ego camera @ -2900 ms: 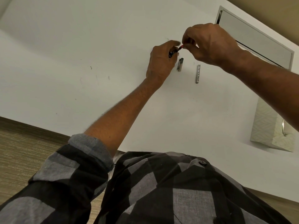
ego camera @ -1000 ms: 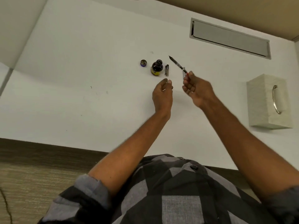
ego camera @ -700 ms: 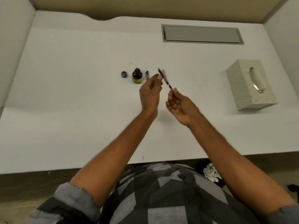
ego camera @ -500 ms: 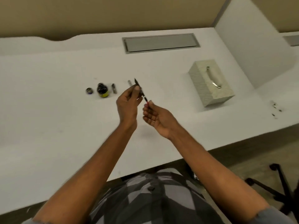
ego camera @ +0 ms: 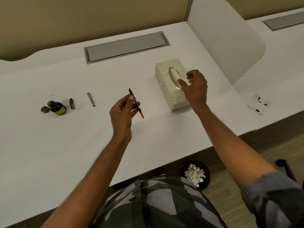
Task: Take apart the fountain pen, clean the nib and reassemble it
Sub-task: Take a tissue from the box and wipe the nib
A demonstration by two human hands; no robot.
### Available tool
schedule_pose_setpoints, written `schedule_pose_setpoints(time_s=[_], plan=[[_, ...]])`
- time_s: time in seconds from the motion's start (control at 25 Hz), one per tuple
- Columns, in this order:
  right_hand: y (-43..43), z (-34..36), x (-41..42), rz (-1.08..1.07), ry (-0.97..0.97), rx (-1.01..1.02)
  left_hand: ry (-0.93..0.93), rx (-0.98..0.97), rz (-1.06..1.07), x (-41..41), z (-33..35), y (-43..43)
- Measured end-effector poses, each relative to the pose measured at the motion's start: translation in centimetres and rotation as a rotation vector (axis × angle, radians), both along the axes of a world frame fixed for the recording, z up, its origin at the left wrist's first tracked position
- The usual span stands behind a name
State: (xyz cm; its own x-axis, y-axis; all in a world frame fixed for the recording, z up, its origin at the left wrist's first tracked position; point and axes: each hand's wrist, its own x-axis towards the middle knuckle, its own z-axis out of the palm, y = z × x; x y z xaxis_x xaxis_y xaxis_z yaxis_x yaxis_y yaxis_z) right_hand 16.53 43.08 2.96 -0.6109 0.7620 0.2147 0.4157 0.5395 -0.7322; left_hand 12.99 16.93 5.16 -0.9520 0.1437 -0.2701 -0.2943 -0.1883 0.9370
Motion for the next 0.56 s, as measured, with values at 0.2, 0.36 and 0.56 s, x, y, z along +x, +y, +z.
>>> schedule_pose_setpoints(time_s=[0.2,0.36,0.56], plan=[[3.1,-0.8,-1.8,0.158,-0.16,-0.067,-0.036,-0.035,-0.004,2.3,-0.1,3.3],[3.6,-0.9,-2.2,0.2,-0.154,-0.14,-0.031,-0.071,-0.002,2.1,0.4,4.9],[3.8,-0.4,-2.7,0.187,-0.2,-0.18,-0.04,-0.098,-0.037,1.7,0.5,7.0]])
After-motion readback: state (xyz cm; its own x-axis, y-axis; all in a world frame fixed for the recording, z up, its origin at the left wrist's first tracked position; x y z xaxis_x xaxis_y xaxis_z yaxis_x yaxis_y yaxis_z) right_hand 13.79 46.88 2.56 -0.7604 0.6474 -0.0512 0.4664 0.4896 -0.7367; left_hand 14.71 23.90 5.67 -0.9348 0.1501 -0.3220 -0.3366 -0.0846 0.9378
